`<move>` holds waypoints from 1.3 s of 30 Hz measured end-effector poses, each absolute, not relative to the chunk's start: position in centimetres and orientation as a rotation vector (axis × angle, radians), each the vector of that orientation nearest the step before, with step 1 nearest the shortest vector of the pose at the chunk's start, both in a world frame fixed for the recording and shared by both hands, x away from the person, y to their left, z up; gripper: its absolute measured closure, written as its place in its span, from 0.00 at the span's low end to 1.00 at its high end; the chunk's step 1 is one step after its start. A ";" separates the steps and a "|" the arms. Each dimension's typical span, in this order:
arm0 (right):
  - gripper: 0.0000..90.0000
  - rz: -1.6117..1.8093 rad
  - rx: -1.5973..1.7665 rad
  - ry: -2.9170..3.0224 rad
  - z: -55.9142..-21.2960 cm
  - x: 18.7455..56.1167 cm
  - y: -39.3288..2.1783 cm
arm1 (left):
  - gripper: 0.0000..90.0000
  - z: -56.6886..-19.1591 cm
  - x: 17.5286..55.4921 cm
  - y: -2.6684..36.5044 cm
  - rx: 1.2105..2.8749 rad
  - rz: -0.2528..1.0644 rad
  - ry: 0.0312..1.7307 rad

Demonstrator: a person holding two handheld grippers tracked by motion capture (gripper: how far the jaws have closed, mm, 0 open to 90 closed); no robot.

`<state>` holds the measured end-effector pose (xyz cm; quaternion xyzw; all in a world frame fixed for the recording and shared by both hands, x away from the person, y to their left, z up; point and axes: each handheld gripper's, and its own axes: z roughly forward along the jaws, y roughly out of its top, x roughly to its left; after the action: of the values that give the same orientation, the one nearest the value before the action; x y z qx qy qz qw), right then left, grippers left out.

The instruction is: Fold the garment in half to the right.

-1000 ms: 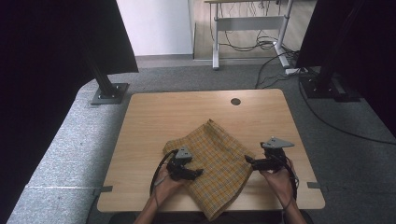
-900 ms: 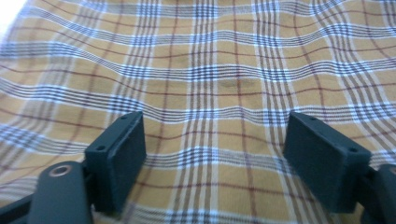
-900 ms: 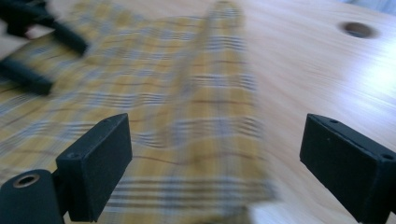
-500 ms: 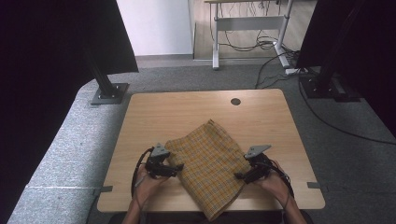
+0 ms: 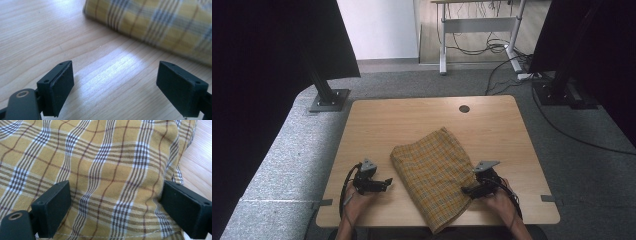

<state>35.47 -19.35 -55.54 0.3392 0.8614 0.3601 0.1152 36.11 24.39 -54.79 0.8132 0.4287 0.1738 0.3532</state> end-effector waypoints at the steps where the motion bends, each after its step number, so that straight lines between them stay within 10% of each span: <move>1: 0.10 1.049 1.018 2.509 -55.5 35.3 -19.3 | 0.16 -54.9 36.1 24.4 2.109 0.451 1.111; 19: 0.07 1.112 0.736 2.635 -54.3 36.2 -20.4 | 0.08 -55.6 36.2 24.1 2.130 0.491 1.057; 39: 0.09 0.970 1.198 2.413 -55.3 34.3 -18.8 | 0.07 -55.6 36.2 24.1 2.125 0.495 1.072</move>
<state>34.26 -18.84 -55.32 0.4143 0.8346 0.3356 0.1389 36.21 24.12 -55.58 0.8196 0.4134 0.1907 0.3478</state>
